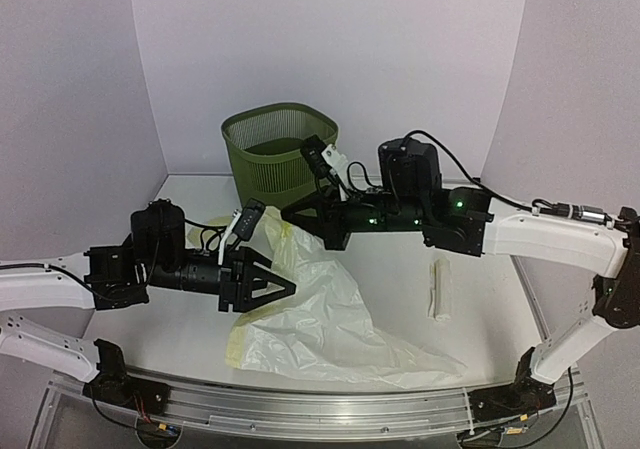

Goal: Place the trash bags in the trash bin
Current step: Unfold the trash bag at the center of the board.

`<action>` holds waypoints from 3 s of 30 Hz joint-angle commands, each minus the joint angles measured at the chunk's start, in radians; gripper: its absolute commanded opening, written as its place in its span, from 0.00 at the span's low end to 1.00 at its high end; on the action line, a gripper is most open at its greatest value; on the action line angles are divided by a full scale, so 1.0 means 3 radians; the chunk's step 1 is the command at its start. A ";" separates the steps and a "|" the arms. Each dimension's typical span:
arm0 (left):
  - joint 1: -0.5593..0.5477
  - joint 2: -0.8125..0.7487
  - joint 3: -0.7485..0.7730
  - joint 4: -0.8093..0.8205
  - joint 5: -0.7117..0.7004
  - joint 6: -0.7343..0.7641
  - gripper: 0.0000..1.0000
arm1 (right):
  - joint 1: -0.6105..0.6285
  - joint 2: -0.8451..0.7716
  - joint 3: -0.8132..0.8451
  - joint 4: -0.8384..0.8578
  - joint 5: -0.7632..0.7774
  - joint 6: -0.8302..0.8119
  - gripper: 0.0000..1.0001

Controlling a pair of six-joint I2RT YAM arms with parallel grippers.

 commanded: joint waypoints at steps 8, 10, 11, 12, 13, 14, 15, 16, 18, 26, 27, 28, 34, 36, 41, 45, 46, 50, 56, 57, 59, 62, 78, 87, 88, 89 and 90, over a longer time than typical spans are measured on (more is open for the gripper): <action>-0.0006 -0.1076 -0.0640 0.0291 -0.0947 -0.0646 0.99 | -0.0019 -0.0699 -0.0731 0.0492 -0.0952 -0.0008 0.00; -0.0006 -0.1087 -0.0696 0.0526 -0.0889 -0.0680 0.98 | -0.0019 -0.0690 -0.0744 0.0578 -0.1060 0.0037 0.00; -0.0006 -0.1046 -0.0699 0.0641 -0.0840 -0.0685 0.97 | -0.0019 -0.0672 -0.0742 0.0620 -0.1094 0.0059 0.00; -0.0006 -0.0985 -0.0679 0.0741 -0.0792 -0.0684 0.96 | -0.0018 -0.0645 -0.0723 0.0643 -0.1116 0.0066 0.00; -0.0006 -0.0890 -0.0625 0.0775 -0.0741 -0.0679 0.94 | -0.0019 -0.0621 -0.0701 0.0652 -0.1118 0.0074 0.00; -0.0006 -0.0776 -0.0556 0.0799 -0.0694 -0.0680 0.92 | -0.0018 -0.0597 -0.0681 0.0656 -0.1102 0.0080 0.00; -0.0006 -0.0659 -0.0487 0.0826 -0.0639 -0.0681 0.89 | -0.0018 -0.0575 -0.0662 0.0657 -0.1090 0.0086 0.00; -0.0006 -0.0540 -0.0424 0.0863 -0.0570 -0.0678 0.86 | -0.0018 -0.0556 -0.0647 0.0655 -0.1091 0.0088 0.00; -0.0006 -0.0336 -0.0325 0.0944 -0.0453 -0.0682 0.77 | -0.0018 -0.0502 -0.0629 0.0659 -0.1129 0.0103 0.00; -0.0006 -0.0151 -0.0217 0.1065 -0.0381 -0.0664 0.58 | -0.0019 -0.0416 -0.0652 0.0654 -0.1115 0.0183 0.00; -0.0008 -0.0157 -0.0218 0.1064 -0.0390 -0.0663 0.56 | -0.0019 -0.0415 -0.0658 0.0654 -0.1115 0.0183 0.00; -0.0007 -0.0158 -0.0218 0.1070 -0.0390 -0.0665 0.55 | -0.0020 -0.0415 -0.0662 0.0654 -0.1109 0.0183 0.00; -0.0006 -0.0136 -0.0202 0.1077 -0.0319 -0.0646 0.55 | -0.0020 -0.0399 -0.0652 0.0648 -0.1056 0.0187 0.00; -0.0005 -0.0145 -0.0217 0.1116 -0.0188 -0.0614 0.58 | -0.0020 -0.0398 -0.0656 0.0643 -0.0983 0.0182 0.00; -0.0006 -0.0232 -0.0306 0.1177 -0.0086 -0.0649 0.65 | -0.0018 -0.0384 -0.0642 0.0619 -0.0920 0.0170 0.00; -0.0006 -0.0187 -0.0268 0.1082 -0.0249 -0.0685 0.59 | -0.0019 -0.0382 -0.0622 0.0619 -0.0970 0.0178 0.00; -0.0006 -0.0161 -0.0238 0.1026 -0.0310 -0.0701 0.56 | -0.0019 -0.0392 -0.0628 0.0621 -0.0978 0.0181 0.00; -0.0006 -0.0108 -0.0188 0.1005 -0.0425 -0.0727 0.49 | -0.0015 -0.0401 -0.0632 0.0622 -0.1050 0.0197 0.00; -0.0001 -0.0106 -0.0265 0.1220 -0.0435 -0.0759 0.43 | -0.0005 -0.0339 -0.0592 0.0614 -0.1130 0.0220 0.00; 0.0000 -0.0091 -0.0249 0.1203 -0.0421 -0.0751 0.41 | -0.0007 -0.0328 -0.0585 0.0613 -0.1152 0.0223 0.00; -0.0002 -0.0072 -0.0234 0.1200 -0.0400 -0.0749 0.38 | -0.0001 -0.0318 -0.0577 0.0607 -0.1162 0.0225 0.00; -0.0001 -0.0049 -0.0217 0.1195 -0.0335 -0.0737 0.33 | 0.0002 -0.0321 -0.0578 0.0606 -0.1126 0.0222 0.00; -0.0001 -0.0111 -0.0309 0.1183 -0.0260 -0.0755 0.30 | 0.0005 -0.0398 -0.0610 0.0608 -0.1040 0.0204 0.00; -0.0001 -0.0142 -0.0341 0.1185 -0.0286 -0.0770 0.00 | 0.0006 -0.0405 -0.0596 0.0611 -0.1029 0.0246 0.00; -0.0002 -0.0143 -0.0345 0.1192 -0.0250 -0.0762 0.00 | 0.0006 -0.0404 -0.0593 0.0613 -0.1007 0.0247 0.00; -0.0005 -0.0147 -0.0347 0.1197 -0.0203 -0.0750 0.00 | 0.0005 -0.0405 -0.0587 0.0613 -0.0983 0.0245 0.00; -0.0003 -0.0149 -0.0352 0.1212 -0.0164 -0.0739 0.00 | 0.0007 -0.0408 -0.0586 0.0613 -0.0959 0.0244 0.00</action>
